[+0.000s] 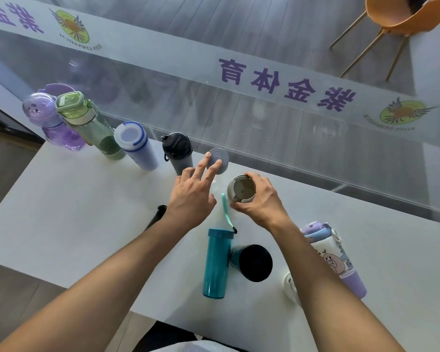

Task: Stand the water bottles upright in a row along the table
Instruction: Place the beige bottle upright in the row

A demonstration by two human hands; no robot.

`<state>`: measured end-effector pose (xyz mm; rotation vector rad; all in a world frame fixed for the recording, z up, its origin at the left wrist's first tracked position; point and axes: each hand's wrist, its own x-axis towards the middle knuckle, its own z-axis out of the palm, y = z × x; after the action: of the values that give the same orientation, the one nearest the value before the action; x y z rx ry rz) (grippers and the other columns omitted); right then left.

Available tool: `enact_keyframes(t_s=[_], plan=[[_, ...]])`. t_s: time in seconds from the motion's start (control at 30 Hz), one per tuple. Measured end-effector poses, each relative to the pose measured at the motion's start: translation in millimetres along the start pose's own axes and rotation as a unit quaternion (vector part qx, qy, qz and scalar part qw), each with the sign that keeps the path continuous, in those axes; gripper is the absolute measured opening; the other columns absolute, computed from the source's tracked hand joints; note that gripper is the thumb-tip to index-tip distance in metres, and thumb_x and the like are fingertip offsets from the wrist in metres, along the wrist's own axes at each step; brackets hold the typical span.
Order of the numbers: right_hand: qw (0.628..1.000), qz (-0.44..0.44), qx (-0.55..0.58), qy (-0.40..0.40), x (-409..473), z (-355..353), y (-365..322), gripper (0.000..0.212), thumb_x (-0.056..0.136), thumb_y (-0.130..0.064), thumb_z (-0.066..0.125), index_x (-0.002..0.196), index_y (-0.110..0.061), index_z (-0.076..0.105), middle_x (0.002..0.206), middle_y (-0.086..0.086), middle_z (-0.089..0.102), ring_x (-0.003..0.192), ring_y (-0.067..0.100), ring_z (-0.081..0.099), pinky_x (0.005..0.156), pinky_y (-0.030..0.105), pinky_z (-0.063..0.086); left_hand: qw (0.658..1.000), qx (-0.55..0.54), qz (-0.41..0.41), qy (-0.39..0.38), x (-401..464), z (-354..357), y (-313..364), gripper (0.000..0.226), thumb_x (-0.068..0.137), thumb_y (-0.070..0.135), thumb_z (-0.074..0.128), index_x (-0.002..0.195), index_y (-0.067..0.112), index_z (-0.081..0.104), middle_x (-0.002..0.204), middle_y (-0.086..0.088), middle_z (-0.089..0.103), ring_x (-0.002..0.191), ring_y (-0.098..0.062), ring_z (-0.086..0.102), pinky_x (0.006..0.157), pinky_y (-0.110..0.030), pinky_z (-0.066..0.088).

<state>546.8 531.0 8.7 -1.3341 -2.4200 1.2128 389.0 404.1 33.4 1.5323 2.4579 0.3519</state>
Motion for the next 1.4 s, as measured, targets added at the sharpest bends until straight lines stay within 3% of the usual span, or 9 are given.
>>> enact_keyframes(t_s=[0.3, 0.83, 1.13, 1.4], plan=[[0.996, 0.04, -0.005, 0.083, 2, -16, 16, 0.087, 0.064, -0.038, 0.092, 0.138, -0.025, 0.047, 0.129, 0.001, 0.053, 0.114, 0.018, 0.055, 0.091, 0.022, 0.043, 1.0, -0.006, 0.01, 0.008, 0, 3, -2, 0.088, 0.08, 0.018, 0.064, 0.153, 0.032, 0.018, 0.165, 0.002, 0.013, 0.122, -0.032, 0.042, 0.103, -0.043, 0.04], [0.994, 0.044, 0.003, 0.1, 6, -13, 17, 0.087, 0.068, -0.038, 0.09, 0.14, -0.023, 0.044, 0.131, 0.004, 0.051, 0.116, 0.02, 0.054, 0.09, 0.022, 0.041, 1.0, -0.005, 0.011, 0.005, 0, 2, -3, 0.088, 0.079, 0.017, 0.064, 0.153, 0.032, 0.018, 0.165, 0.002, 0.012, 0.12, -0.032, 0.042, 0.101, -0.043, 0.04], [0.992, 0.072, -0.027, 0.099, -4, -23, 11, 0.097, 0.072, -0.057, 0.081, 0.149, -0.031, 0.029, 0.138, 0.006, 0.046, 0.128, 0.024, 0.049, 0.105, 0.038, 0.046, 0.999, 0.002, 0.028, 0.02, 11, -11, 3, 0.067, 0.079, 0.018, 0.065, 0.141, 0.021, 0.039, 0.152, -0.01, 0.034, 0.115, -0.039, 0.045, 0.098, -0.048, 0.043], [0.981, 0.057, -0.023, 0.184, -43, -43, 20, 0.068, 0.087, -0.026, 0.071, 0.146, -0.015, 0.041, 0.127, 0.017, 0.051, 0.115, 0.03, 0.057, 0.101, 0.039, 0.046, 0.997, 0.017, 0.07, 0.037, 9, -22, 14, 0.058, 0.079, 0.021, 0.067, 0.134, 0.018, 0.047, 0.149, -0.016, 0.037, 0.121, -0.042, 0.042, 0.095, -0.051, 0.042]])
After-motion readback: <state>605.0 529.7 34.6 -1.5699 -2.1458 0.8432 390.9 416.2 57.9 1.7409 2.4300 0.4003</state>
